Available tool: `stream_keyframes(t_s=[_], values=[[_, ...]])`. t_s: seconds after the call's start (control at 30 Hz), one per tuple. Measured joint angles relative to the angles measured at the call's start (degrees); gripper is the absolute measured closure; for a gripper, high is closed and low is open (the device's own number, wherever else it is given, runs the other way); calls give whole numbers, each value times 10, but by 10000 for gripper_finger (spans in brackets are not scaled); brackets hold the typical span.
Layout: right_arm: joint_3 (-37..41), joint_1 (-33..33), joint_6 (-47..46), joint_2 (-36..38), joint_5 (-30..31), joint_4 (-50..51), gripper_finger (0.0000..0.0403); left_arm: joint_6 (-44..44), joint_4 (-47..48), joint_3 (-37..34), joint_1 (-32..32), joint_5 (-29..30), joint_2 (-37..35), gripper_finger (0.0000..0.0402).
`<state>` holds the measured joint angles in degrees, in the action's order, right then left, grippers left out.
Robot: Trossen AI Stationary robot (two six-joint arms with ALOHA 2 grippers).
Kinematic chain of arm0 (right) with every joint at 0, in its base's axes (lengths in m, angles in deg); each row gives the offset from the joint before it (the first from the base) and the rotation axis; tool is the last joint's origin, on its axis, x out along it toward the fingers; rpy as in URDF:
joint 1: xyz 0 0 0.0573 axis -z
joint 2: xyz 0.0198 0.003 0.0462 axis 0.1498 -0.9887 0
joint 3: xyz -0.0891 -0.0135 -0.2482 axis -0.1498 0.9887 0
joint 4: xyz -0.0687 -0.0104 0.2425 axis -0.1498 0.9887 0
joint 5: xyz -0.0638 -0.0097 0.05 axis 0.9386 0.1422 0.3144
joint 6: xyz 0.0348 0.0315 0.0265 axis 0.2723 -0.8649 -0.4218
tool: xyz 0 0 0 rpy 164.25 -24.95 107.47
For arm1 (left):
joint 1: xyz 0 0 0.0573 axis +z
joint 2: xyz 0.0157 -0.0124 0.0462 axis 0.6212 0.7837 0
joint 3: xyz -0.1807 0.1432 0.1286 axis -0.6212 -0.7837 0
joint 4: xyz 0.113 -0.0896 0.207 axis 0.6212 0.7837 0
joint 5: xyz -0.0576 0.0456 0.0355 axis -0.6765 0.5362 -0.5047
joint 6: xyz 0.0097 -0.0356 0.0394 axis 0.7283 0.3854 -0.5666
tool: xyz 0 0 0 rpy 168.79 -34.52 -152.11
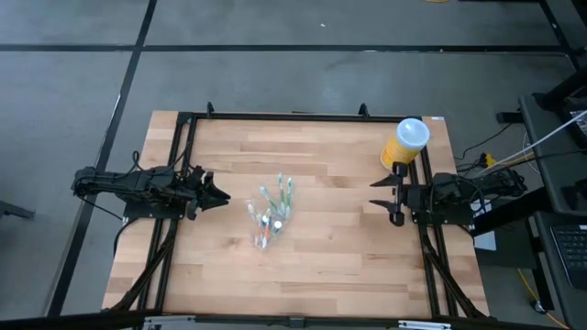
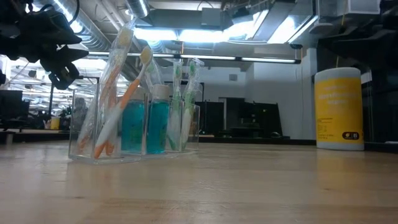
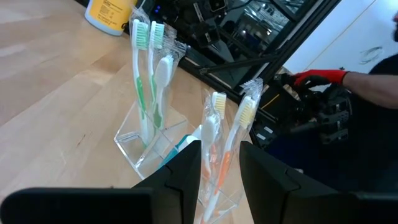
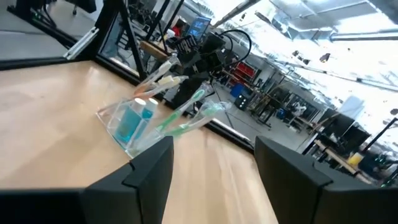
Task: Pick & Place toothbrushing station
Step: Return To Home Position
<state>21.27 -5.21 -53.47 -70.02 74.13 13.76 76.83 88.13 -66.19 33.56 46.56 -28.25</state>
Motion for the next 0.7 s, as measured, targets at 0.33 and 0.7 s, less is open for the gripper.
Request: stream_keyframes(t_s=[0.33,0.7], values=[[0,0,15,0,0,0,176,0,0,0,0,0,0,296],[0,0,15,0,2,0,176,0,0,0,0,0,0,296]])
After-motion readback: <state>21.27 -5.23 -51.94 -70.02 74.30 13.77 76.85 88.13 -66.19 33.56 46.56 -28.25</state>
